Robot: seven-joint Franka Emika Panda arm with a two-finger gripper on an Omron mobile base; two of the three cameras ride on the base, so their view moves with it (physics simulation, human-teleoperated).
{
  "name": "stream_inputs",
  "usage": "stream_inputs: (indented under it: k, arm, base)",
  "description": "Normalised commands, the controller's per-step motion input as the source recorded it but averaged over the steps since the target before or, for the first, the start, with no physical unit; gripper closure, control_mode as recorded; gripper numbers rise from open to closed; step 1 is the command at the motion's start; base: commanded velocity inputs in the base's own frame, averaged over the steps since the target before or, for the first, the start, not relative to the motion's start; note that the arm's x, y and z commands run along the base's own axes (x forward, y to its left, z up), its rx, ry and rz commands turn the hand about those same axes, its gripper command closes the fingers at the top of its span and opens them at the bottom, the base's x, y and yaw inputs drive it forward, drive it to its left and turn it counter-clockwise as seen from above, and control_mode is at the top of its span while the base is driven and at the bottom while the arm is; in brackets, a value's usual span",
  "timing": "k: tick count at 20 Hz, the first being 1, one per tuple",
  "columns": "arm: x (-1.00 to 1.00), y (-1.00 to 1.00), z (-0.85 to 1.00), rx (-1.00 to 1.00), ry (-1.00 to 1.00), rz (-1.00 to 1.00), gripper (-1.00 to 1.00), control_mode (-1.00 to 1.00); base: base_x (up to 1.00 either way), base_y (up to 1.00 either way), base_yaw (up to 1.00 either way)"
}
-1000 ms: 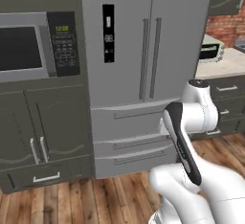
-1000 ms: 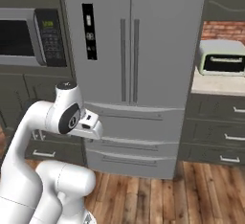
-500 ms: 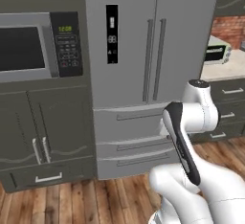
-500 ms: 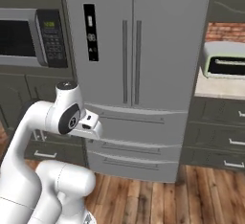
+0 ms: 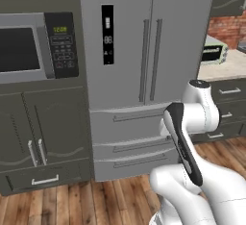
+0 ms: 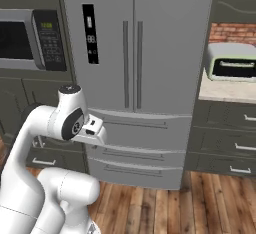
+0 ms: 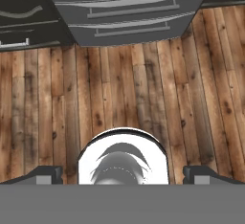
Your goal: Place one of the steaks on the plate and the other in the bowl. Then place the bowl in the fridge.
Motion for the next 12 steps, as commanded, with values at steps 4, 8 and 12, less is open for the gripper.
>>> stream_inputs:
  k: [4, 8, 12]
  arm:
    - [0.0, 0.0, 0.0, 0.0, 0.0, 0.0, -1.0, 1.0]
    - [0.0, 0.0, 0.0, 0.0, 0.0, 0.0, -1.0, 1.0]
    - [0.0, 0.0, 0.0, 0.0, 0.0, 0.0, -1.0, 1.0]
  base:
    - [0.09, -0.2, -0.17]
    - [0.07, -0.11, -0.06]
    - [0.23, -0.19, 0.0]
